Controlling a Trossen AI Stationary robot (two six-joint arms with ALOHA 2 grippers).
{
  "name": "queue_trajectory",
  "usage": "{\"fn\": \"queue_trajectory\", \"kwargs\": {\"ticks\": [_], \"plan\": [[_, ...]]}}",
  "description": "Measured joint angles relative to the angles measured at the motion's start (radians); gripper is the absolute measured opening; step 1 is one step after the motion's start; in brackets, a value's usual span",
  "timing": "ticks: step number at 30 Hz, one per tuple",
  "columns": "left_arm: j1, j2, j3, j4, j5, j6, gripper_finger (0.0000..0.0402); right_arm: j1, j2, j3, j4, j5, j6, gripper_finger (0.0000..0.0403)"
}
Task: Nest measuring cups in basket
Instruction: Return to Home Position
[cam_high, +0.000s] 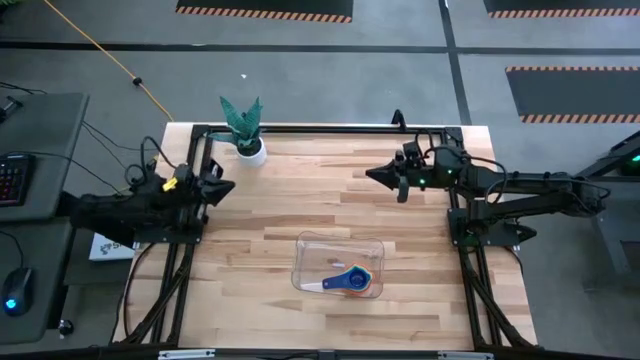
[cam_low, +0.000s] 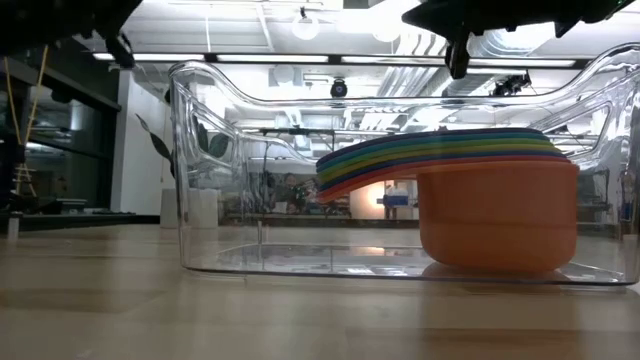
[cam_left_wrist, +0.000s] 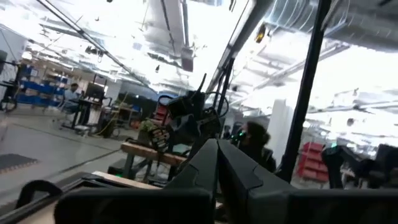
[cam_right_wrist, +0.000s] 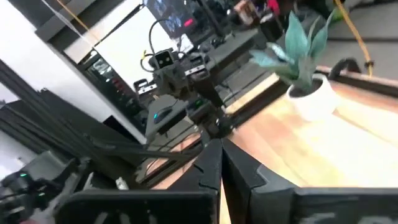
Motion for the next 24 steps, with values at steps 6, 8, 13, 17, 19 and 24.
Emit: {"fn": "queue_trajectory", "kwargs": {"ticks": [6,8,13,17,19,24], "plan": [[0.000,-0.080,-0.125,0.051,-0.012,-0.058,0.0000,0.001,0.000,0.000,-0.014,-0.044,0.029,0.0001],[0.000,-0.084,-0.125,0.015,-0.012,-0.064,0.0000,0.001,0.000,0.000,-0.015,-0.070,0.031,0.0000],[0.000,-0.084,-0.126,-0.037,-0.011,-0.068,0.0000,0.001,-0.001,0.000,-0.017,-0.136,0.077,0.0000],[0.000,-0.083,-0.126,-0.073,-0.011,-0.072,0.0000,0.017,-0.003,0.000,-0.022,-0.208,0.030,0.0000],[0.000,-0.083,-0.126,-0.091,-0.011,-0.072,0.0000,0.033,-0.012,-0.007,-0.029,-0.234,-0.011,0.0000],[0.000,-0.082,-0.126,-0.096,-0.011,-0.072,0.0000,0.063,-0.126,-0.115,-0.026,-0.261,-0.070,0.0000]]}}
